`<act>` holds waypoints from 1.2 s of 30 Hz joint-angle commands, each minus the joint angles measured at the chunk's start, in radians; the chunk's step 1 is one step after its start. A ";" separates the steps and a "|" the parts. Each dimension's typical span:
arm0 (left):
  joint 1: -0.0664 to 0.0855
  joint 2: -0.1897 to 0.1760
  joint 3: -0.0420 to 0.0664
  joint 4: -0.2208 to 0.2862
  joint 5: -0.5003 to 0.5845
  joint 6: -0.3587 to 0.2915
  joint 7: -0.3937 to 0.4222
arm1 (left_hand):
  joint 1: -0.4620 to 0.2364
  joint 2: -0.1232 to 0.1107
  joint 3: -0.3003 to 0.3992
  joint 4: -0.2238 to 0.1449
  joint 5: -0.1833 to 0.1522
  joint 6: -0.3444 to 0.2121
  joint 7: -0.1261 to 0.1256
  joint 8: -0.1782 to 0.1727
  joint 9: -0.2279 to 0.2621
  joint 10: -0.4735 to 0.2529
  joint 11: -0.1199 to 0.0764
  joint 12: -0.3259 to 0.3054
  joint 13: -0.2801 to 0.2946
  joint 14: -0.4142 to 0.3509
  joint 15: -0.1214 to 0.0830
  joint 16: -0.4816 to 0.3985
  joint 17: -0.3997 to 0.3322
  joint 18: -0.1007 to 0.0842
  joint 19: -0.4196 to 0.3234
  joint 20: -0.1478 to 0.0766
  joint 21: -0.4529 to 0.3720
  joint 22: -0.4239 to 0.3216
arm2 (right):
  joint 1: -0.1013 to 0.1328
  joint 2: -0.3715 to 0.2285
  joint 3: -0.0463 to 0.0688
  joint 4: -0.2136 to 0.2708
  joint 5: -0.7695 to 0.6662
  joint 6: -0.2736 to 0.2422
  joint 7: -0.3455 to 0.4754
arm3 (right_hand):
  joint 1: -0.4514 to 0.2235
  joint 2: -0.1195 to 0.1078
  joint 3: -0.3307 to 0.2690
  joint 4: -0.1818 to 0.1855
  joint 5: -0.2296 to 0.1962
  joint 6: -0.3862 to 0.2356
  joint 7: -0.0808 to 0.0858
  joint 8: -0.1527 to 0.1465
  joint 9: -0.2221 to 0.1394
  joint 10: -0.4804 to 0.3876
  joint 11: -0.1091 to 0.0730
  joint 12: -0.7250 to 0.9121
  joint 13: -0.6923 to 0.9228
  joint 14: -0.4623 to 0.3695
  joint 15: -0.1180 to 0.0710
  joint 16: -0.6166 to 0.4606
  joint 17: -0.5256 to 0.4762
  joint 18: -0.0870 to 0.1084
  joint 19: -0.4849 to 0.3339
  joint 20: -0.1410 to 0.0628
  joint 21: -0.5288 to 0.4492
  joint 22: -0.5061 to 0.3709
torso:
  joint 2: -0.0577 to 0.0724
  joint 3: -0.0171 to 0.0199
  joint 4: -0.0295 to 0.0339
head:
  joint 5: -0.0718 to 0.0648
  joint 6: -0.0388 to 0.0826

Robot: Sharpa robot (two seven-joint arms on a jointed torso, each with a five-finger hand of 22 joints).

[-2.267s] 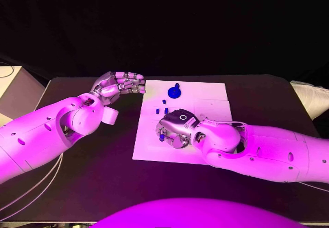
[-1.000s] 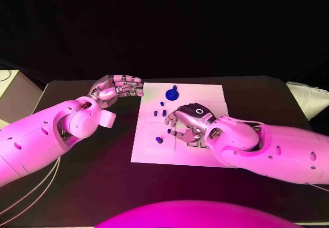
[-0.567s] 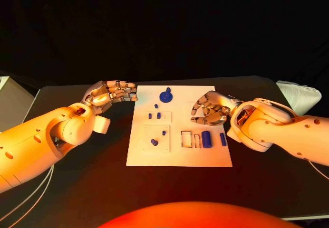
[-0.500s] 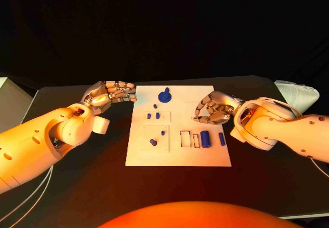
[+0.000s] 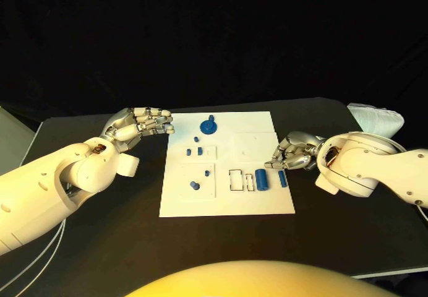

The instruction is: Assemble the parts on the task board

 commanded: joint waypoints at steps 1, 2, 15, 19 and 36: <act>-0.002 0.001 0.001 0.001 0.002 0.011 0.012 | 0.003 0.003 -0.005 0.002 0.002 -0.002 0.006 0.001 -0.002 -0.001 0.001 -0.006 0.001 0.005 -0.001 -0.008 0.001 0.003 0.009 0.002 -0.008 -0.002 | -0.012 0.005 -0.004 0.004 -0.030 0.041 -0.069 | -0.027 0.003 -0.020 0.001 0.009 0.006 -0.004 0.005 0.009 0.098 -0.009 0.004 0.256 0.093 -0.007 0.005 0.199 -0.019 0.066 -0.006 0.005 0.149 | -0.004 -0.0043 -0.0035 | 0.002 -0.002; -0.002 0.001 0.001 0.001 0.002 0.011 0.012 | 0.003 0.003 -0.005 0.002 0.002 -0.002 0.006 0.001 -0.002 -0.001 0.001 -0.006 0.001 0.005 -0.001 -0.008 0.001 0.003 0.009 0.002 -0.008 -0.002 | -0.015 0.008 -0.005 0.004 -0.035 0.041 -0.072 | -0.033 0.005 -0.025 0.001 0.010 0.006 -0.005 0.006 0.011 0.099 -0.009 0.005 0.256 0.094 -0.007 0.005 0.200 -0.020 0.066 -0.006 0.005 0.150 | -0.004 -0.0050 -0.0037 | 0.002 -0.003; -0.003 -0.004 0.001 0.005 0.002 0.013 0.008 | 0.002 0.003 -0.006 0.003 0.002 -0.002 0.006 0.001 -0.002 0.000 0.001 -0.006 0.001 0.006 -0.001 -0.009 0.002 0.003 0.010 0.002 -0.009 -0.003 | -0.046 0.062 -0.014 -0.020 -0.099 0.068 -0.094 | -0.107 0.023 -0.112 0.001 0.027 0.012 -0.013 0.023 0.047 0.097 -0.017 0.002 0.254 0.095 -0.013 0.009 0.210 -0.022 0.068 -0.011 0.017 0.163 | 0.000 -0.0069 -0.0017 | 0.000 -0.001; -0.003 -0.005 0.001 0.006 0.002 0.013 0.008 | 0.002 0.003 -0.006 0.003 0.002 -0.002 0.006 0.001 -0.002 0.000 0.001 -0.006 0.001 0.006 -0.001 -0.009 0.002 0.003 0.010 0.002 -0.009 -0.003 | -0.051 0.075 -0.015 -0.028 -0.117 0.071 -0.096 | -0.108 0.025 -0.119 0.001 0.021 0.012 -0.014 0.024 0.049 0.096 -0.017 0.000 0.253 0.096 -0.013 0.009 0.212 -0.023 0.068 -0.012 0.019 0.164 | 0.001 -0.0056 -0.0038 | 0.002 0.000; -0.003 -0.007 0.001 0.007 0.002 0.014 0.005 | 0.001 0.003 -0.006 0.003 0.002 -0.002 0.006 0.001 -0.002 0.000 0.001 -0.006 0.001 0.006 -0.001 -0.010 0.002 0.003 0.010 0.002 -0.010 -0.004 | -0.073 0.120 -0.016 -0.055 -0.155 0.062 -0.101 | -0.067 0.036 -0.132 -0.003 0.017 0.016 -0.018 0.031 0.060 0.092 -0.020 -0.007 0.248 0.096 -0.016 0.009 0.213 -0.023 0.068 -0.013 0.020 0.167 | 0.003 -0.0073 -0.0019 | -0.002 -0.005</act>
